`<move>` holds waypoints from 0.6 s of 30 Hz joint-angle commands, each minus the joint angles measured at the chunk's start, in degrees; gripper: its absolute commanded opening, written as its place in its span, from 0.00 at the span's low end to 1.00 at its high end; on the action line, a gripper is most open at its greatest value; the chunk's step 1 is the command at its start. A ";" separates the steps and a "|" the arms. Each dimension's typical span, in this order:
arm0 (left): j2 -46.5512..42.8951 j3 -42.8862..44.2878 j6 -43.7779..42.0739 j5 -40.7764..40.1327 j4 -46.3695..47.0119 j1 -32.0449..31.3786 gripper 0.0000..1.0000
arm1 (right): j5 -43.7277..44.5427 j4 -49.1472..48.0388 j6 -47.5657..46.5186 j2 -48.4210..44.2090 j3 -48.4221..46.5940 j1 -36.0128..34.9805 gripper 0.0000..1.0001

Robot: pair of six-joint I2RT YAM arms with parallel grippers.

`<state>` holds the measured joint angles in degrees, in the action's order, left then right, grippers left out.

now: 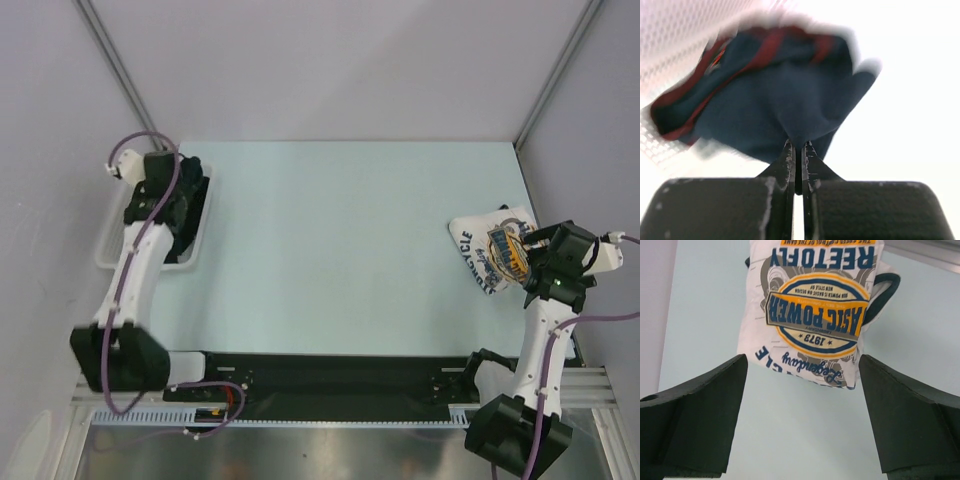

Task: Fold and stack the tank tops

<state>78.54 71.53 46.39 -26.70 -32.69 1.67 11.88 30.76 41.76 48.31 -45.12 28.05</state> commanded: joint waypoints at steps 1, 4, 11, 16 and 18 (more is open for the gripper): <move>-18.04 -1.64 -1.65 1.18 9.88 -0.62 0.00 | -1.15 -3.43 -0.71 -0.15 0.74 -2.47 0.97; -30.69 -1.23 -3.50 4.88 13.61 -1.23 0.00 | 0.15 -3.78 -0.27 -0.59 0.92 -5.37 0.97; -40.22 4.48 -5.35 16.56 16.16 -3.17 0.00 | 0.17 -4.39 -0.18 -2.96 1.00 -9.33 0.97; -38.74 7.05 -1.93 32.82 19.76 -3.17 0.00 | -6.06 -7.47 -2.81 -4.63 2.06 -12.05 0.95; -37.85 5.21 2.55 40.19 23.43 -3.17 0.00 | -9.48 -9.49 -3.52 -5.51 2.76 -12.84 0.94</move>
<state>37.54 77.30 44.07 -2.20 -16.71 -1.28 7.92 25.91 40.49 44.34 -43.13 16.45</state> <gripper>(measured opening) 0.027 0.947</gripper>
